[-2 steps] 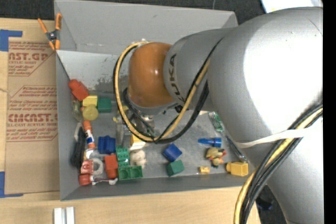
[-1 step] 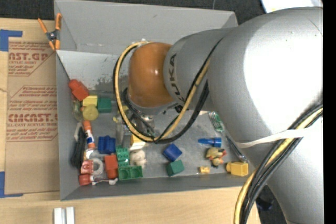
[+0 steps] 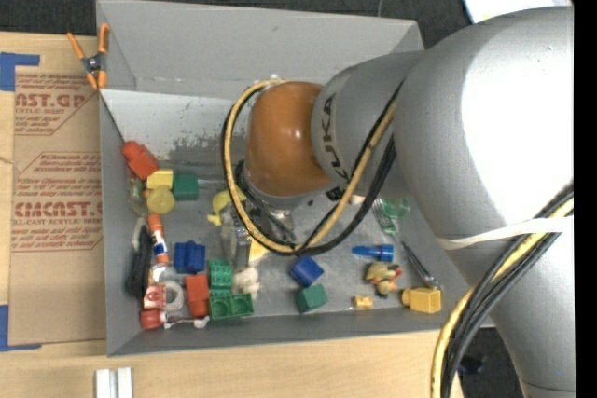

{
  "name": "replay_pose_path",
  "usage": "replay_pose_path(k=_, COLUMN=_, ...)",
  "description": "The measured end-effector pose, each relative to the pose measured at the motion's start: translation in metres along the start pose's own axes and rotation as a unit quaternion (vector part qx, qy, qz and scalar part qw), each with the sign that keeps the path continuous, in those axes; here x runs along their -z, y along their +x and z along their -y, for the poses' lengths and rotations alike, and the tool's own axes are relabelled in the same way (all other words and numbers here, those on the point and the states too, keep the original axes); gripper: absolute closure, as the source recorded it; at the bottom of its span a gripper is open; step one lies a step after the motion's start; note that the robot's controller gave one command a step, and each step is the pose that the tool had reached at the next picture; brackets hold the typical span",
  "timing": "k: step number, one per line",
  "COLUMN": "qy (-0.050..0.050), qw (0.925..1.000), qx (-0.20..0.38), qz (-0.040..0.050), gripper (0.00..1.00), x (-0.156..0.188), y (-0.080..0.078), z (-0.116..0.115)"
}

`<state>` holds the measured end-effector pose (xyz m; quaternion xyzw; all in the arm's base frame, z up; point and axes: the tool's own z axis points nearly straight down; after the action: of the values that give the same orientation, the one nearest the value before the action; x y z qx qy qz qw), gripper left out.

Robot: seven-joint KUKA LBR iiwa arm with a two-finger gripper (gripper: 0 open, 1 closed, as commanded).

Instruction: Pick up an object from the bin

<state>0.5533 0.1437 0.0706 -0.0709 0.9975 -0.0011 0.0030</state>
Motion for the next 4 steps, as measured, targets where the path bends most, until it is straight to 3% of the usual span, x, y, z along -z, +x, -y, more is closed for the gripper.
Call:
replay_pose_path(k=1, qy=0.002, qw=0.9998, qx=0.015, qz=0.0086, gripper=1.0, x=0.006, y=0.025, z=-0.058)
replay_pose_path(k=2, qy=-0.001, qw=0.9992, qx=0.04, qz=0.008, gripper=0.0, x=0.005, y=0.03, z=-0.105)
replay_pose_path(k=3, qy=0.0, qw=0.9987, qx=0.051, qz=0.0064, gripper=0.0, x=0.003, y=0.029, z=-0.092)
replay_pose_path(k=4, qy=0.0, qw=0.9976, qx=0.067, qz=0.0185, gripper=0.0, x=0.005, y=0.037, z=-0.105)
